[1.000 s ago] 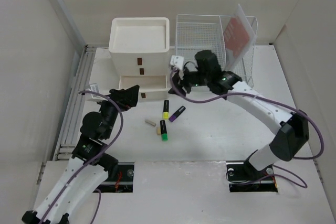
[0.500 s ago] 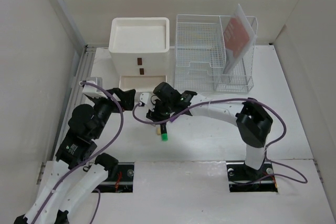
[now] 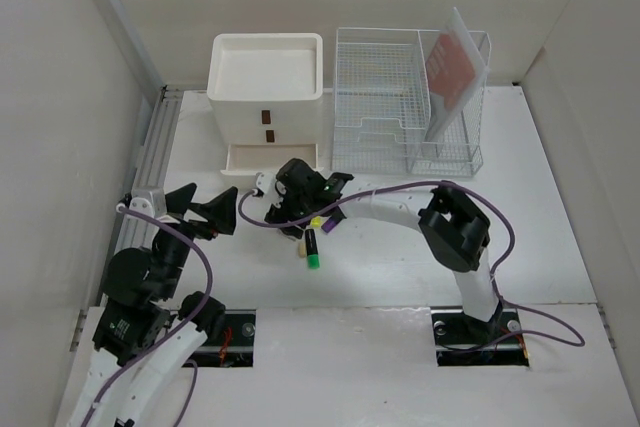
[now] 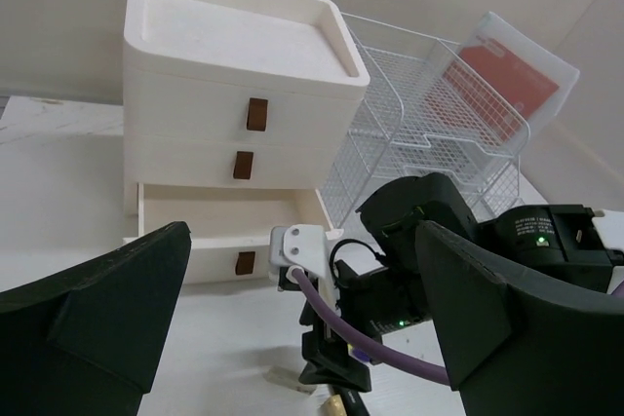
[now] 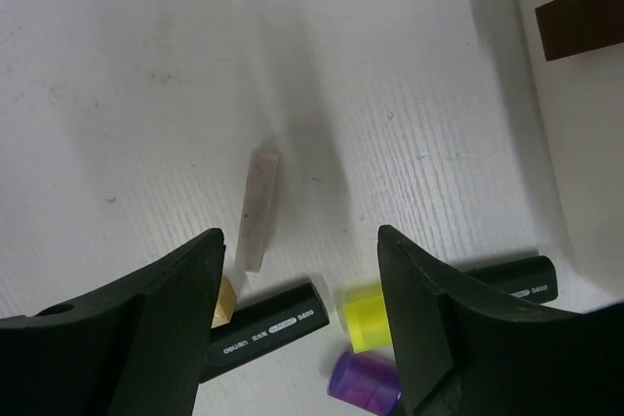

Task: Organize the desk

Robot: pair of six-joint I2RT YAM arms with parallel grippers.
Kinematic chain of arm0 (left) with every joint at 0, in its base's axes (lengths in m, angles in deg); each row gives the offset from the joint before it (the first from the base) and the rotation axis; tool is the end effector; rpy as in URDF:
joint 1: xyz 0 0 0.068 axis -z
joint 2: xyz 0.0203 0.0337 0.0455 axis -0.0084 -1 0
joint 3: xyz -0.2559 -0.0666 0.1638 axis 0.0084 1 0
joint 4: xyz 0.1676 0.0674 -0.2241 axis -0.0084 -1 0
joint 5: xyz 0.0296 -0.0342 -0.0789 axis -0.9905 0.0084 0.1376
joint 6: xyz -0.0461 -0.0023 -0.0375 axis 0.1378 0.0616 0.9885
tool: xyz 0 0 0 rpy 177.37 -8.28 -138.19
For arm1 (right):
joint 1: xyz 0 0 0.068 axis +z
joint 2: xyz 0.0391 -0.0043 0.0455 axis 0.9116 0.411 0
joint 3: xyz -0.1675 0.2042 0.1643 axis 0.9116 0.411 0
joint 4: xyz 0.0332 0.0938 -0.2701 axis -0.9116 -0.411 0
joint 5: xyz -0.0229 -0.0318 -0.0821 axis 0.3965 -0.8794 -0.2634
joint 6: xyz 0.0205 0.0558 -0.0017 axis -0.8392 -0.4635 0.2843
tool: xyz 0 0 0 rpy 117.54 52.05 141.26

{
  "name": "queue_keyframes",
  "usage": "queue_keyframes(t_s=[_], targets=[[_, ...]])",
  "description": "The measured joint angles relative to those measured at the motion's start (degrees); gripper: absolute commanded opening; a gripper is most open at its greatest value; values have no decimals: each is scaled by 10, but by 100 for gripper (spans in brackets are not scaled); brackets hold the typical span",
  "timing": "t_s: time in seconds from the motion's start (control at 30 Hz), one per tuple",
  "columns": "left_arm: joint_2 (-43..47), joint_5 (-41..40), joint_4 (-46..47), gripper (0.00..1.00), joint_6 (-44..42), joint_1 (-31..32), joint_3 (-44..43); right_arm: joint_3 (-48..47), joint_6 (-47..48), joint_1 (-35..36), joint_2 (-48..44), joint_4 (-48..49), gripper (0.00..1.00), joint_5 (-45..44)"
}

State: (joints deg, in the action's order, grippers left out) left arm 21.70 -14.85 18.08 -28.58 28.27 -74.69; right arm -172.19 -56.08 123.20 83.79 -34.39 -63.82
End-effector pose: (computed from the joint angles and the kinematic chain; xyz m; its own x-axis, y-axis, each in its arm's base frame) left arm 0.0376 -0.0109 0.3955 0.1726 -0.3515 -0.9202 0.3570 0.8930 -0.2742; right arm 0.2615 0.4227 0.2141 -0.1726 -0.7521 -0.6360 -0.9645 0.2601 -0.0459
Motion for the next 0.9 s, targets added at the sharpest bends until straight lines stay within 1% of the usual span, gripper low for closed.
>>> queue_keyframes(t_s=[0.2, 0.53, 0.57, 0.67, 0.7, 0.73, 0.83, 0.9], targets=[[0, -4, 0, 100, -3, 0, 8, -13, -7, 0, 9, 1, 71, -2], [3, -7, -1, 100, -4, 0, 8, -20, -33, 7, 51, 3, 71, 6], [5, -8, -1, 100, -4, 0, 8, -20, -35, 9, 53, 3, 69, 6], [8, -10, -1, 100, -4, 0, 8, -20, -42, 11, 55, 4, 54, 3], [9, -10, -1, 100, -4, 0, 8, -20, -43, 12, 55, 5, 46, 2], [10, -10, -2, 100, -4, 0, 8, -20, -45, 12, 55, 5, 29, 2], [12, -10, -2, 100, -4, 0, 8, -20, -50, 12, 59, 8, 5, -2], [13, -11, -3, 100, -4, 0, 8, -20, -52, 12, 60, 10, 0, -2]])
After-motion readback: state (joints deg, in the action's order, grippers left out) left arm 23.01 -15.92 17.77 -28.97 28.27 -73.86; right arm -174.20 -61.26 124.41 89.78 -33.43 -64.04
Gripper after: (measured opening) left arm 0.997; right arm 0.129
